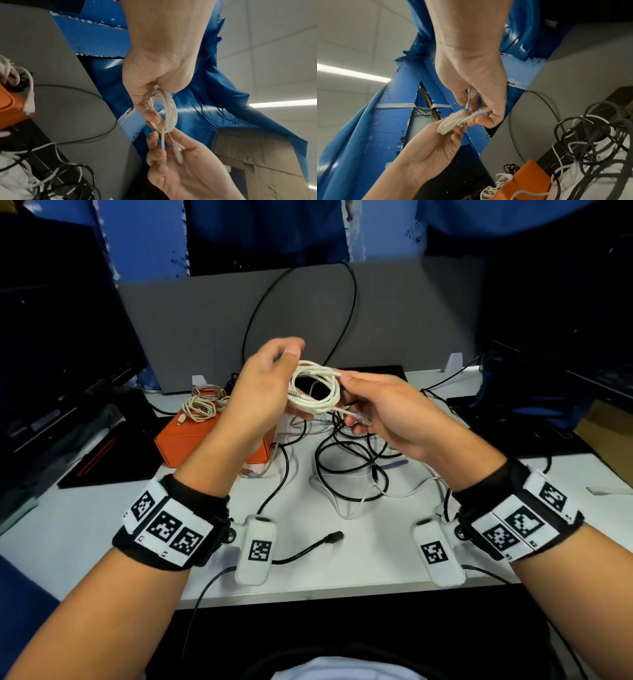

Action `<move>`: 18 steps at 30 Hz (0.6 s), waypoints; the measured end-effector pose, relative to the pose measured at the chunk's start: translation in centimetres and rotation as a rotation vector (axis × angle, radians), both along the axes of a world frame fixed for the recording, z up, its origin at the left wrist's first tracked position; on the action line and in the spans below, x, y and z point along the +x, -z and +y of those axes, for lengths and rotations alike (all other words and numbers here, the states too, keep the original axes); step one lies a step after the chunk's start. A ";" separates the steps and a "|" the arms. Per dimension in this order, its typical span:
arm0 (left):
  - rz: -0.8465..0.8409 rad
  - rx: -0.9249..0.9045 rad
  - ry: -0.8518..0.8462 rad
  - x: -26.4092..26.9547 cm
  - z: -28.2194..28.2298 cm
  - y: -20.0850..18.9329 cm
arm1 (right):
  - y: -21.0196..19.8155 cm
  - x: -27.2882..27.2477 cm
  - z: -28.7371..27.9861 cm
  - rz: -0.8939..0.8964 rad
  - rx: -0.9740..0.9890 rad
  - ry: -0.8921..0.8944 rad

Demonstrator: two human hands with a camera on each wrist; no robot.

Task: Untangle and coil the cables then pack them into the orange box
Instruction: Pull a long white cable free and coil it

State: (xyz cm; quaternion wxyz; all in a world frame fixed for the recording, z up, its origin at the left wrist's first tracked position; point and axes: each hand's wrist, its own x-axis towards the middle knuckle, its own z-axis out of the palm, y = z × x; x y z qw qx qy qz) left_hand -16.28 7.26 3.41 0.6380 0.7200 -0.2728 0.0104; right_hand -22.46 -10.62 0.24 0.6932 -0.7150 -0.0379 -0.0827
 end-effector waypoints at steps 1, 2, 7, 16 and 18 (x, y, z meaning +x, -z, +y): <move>-0.016 0.023 0.008 0.2 0.1 0.1 | -0.1 -0.1 0.0 0.016 0.029 -0.022; -0.016 0.028 0.018 0.4 0.2 0.2 | -0.2 -0.3 0.0 0.034 0.059 -0.051; 0.071 0.127 0.086 1.3 1.2 -0.2 | -0.6 -0.5 -0.1 0.033 0.052 -0.098; 0.148 0.145 0.206 2.5 2.9 -1.3 | -0.6 0.2 -1.3 0.125 0.044 -0.186; 0.140 0.157 0.195 2.7 3.2 -1.4 | -0.1 0.7 -1.5 0.140 -0.040 -0.080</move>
